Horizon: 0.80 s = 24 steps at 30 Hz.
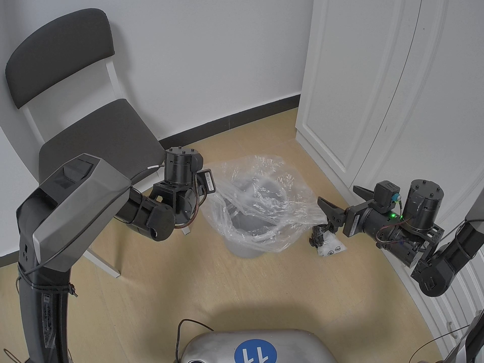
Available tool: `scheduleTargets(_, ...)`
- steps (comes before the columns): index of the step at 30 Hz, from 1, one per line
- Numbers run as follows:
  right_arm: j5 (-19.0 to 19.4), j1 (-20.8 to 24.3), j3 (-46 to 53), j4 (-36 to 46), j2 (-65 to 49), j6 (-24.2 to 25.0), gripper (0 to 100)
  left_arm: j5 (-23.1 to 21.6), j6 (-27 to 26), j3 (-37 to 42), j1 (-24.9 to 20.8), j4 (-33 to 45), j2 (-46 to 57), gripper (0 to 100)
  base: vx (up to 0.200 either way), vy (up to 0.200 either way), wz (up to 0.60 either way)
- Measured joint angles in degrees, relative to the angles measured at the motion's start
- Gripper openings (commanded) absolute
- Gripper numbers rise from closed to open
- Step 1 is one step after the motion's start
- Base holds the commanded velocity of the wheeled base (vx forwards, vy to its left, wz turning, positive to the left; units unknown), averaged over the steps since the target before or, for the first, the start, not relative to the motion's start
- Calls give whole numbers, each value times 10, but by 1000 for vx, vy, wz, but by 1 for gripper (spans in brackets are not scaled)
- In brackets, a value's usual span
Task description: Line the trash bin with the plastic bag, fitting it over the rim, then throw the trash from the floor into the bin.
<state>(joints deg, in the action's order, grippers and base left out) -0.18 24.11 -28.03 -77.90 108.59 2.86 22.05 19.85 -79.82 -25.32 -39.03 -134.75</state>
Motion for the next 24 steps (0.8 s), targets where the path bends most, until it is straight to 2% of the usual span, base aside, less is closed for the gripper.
scheduleTargets(4,-6,2,0,64,-17,-4,100,0,8,6,-6,-1,8,0,0,0,0)
scheduleTargets(7,-18,2,-8,151,-35,-7,100,0,11,12,-10,-1,14,0,0,0,0)
scheduleTargets(11,-75,6,-17,221,-62,-20,100,0,21,26,-20,-2,23,0,0,0,0)
scheduleTargets(14,-95,9,-18,237,-87,-32,100,0,32,37,-28,-3,29,0,0,0,0)
scheduleTargets(17,-73,10,-11,237,-109,-34,100,0,37,43,-32,-4,34,0,0,0,0)
scheduleTargets(21,11,12,12,203,-125,-38,100,0,41,48,-36,-4,40,0,0,0,0)
scheduleTargets(24,36,13,26,152,-127,-38,100,0,42,51,-37,-4,45,0,0,0,0)
